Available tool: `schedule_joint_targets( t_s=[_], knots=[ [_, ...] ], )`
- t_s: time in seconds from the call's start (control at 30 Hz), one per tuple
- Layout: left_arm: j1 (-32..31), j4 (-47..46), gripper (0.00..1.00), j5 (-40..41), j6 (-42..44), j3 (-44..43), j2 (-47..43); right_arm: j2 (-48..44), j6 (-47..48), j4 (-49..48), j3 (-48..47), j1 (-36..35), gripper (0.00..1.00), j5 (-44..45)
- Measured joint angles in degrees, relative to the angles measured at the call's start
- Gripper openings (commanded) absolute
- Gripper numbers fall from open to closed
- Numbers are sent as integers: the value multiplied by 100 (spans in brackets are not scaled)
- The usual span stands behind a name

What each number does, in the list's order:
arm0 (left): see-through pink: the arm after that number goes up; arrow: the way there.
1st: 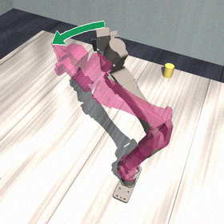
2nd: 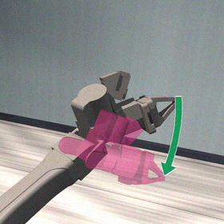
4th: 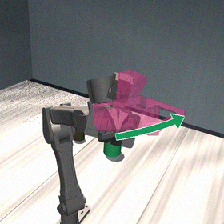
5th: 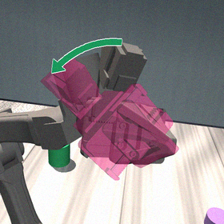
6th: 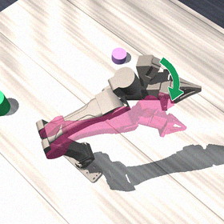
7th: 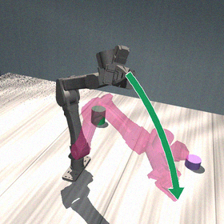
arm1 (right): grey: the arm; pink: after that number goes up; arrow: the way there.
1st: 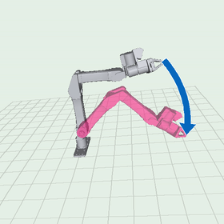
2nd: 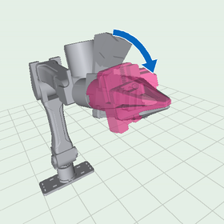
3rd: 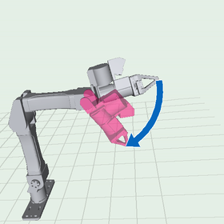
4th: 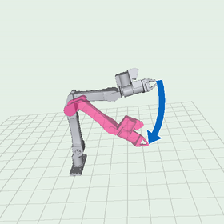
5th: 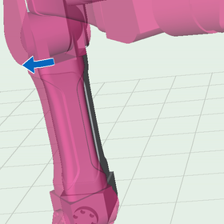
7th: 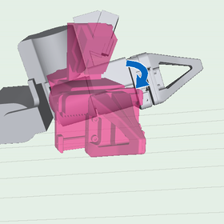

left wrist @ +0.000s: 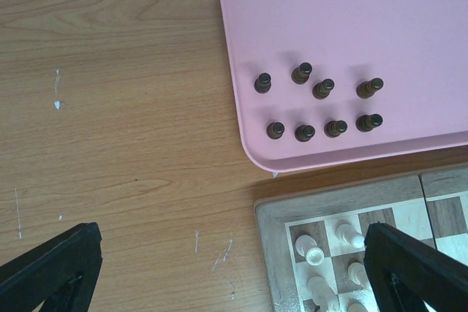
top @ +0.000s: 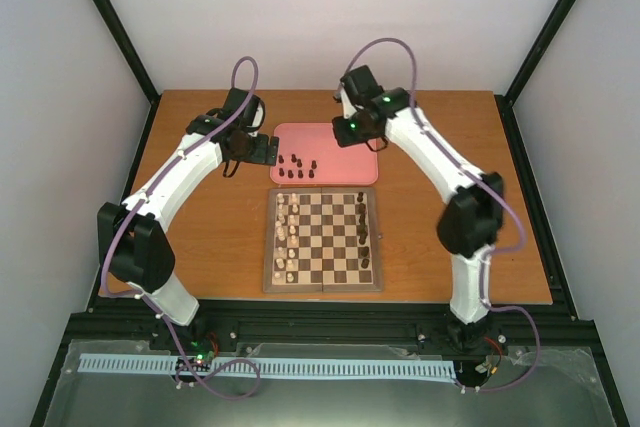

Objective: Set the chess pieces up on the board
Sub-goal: Pick up the chess piece from the storage box, then place the chess piece on the chessboard.

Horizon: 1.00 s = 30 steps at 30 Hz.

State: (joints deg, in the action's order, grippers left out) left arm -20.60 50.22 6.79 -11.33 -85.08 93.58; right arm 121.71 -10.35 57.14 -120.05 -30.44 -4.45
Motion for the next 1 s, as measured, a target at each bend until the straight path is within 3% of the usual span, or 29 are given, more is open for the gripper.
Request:
schedule_joint_targets(
  t_s=[0.2,0.53,0.73,1.0],
  knots=[
    [0,7,100,31,20,-26,0,-2514,-240,98,2535,-280,3,72],
    [0,-7,100,-24,17,-17,0,-4531,-1067,304,5805,-1373,3,79],
    [0,-22,100,-98,17,7,0,-5272,-1631,-4,6623,-1808,3,127],
    [0,-44,100,-55,17,31,0,-5302,-1989,-557,7184,-2363,3,254]
  ],
)
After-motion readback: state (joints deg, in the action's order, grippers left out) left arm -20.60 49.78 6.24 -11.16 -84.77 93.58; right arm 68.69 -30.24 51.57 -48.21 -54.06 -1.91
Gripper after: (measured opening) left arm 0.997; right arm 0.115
